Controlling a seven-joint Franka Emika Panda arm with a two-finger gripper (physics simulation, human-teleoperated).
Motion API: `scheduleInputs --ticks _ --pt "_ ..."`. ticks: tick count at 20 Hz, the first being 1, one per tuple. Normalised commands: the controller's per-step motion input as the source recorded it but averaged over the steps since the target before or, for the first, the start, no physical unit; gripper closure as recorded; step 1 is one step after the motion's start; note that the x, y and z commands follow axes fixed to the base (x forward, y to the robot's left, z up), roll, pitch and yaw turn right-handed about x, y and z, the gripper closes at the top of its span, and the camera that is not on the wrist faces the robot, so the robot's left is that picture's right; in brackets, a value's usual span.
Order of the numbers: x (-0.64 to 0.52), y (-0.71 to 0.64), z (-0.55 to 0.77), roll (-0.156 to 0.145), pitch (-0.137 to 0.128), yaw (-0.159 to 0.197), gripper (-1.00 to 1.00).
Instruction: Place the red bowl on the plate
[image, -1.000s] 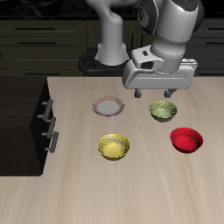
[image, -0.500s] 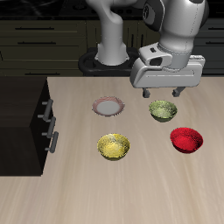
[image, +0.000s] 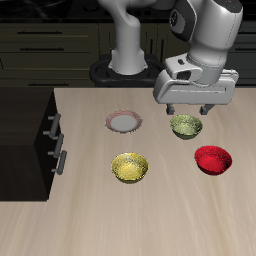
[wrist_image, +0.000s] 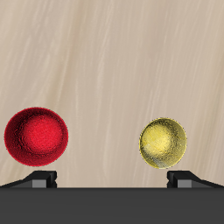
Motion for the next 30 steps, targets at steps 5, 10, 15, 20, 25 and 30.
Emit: scheduleInputs --ticks 5,10,15,20,25,30 --pt "-0.18 0.10 0.03 0.051 0.010 0.003 -1.00" --pt "-0.15 -0.40 -0.01 -0.078 -0.035 -0.003 -1.00" --pt "-0.13 -0.02 0.06 0.080 -0.008 -0.050 -1.00" --pt "-0.18 0.14 0.09 0.188 -0.010 -0.068 -1.00" --pt "-0.04 0.31 0.03 0.065 -0.002 -0.051 -1.00" --pt "0.02 0.18 0.07 0.045 -0.010 0.002 -1.00"
